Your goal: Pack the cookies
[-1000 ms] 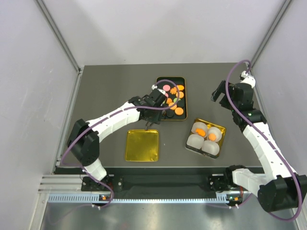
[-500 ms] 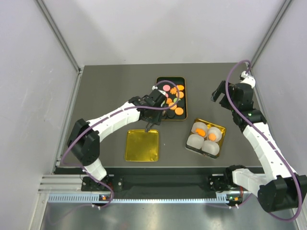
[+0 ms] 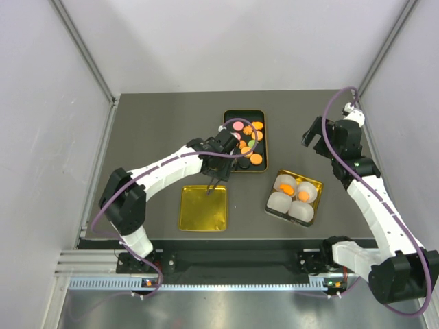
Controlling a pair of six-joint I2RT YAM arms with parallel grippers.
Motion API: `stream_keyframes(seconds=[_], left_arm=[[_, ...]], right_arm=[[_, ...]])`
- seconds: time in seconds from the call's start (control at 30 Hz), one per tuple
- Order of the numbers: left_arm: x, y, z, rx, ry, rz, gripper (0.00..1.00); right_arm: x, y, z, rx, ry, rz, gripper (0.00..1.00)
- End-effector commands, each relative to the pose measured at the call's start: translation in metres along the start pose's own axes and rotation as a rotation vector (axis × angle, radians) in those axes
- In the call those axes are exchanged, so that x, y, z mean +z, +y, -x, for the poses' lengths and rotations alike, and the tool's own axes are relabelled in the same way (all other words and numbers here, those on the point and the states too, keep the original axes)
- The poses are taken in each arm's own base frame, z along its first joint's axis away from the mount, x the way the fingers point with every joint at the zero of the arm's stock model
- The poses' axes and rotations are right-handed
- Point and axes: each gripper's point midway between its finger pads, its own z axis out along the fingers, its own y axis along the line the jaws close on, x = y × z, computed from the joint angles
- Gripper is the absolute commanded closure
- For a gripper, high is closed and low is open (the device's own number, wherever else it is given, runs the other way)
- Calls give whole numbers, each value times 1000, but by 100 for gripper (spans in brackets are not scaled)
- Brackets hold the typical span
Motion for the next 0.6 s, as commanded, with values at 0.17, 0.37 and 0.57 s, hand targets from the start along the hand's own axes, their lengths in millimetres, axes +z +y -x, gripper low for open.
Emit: stream_keyframes(seconds=[0.17,0.37,0.57], left_arm=[[-15,1,13,7,-40,-6,50],[-14,0,15,11,-40,-9,54],[-19,0,22,18,-57,-7,58]], right_arm=[[-5,4,22,24,-78,25,0],[-5,4,22,24,-79,27,0],[-5,5,22,24,-77,28,0]])
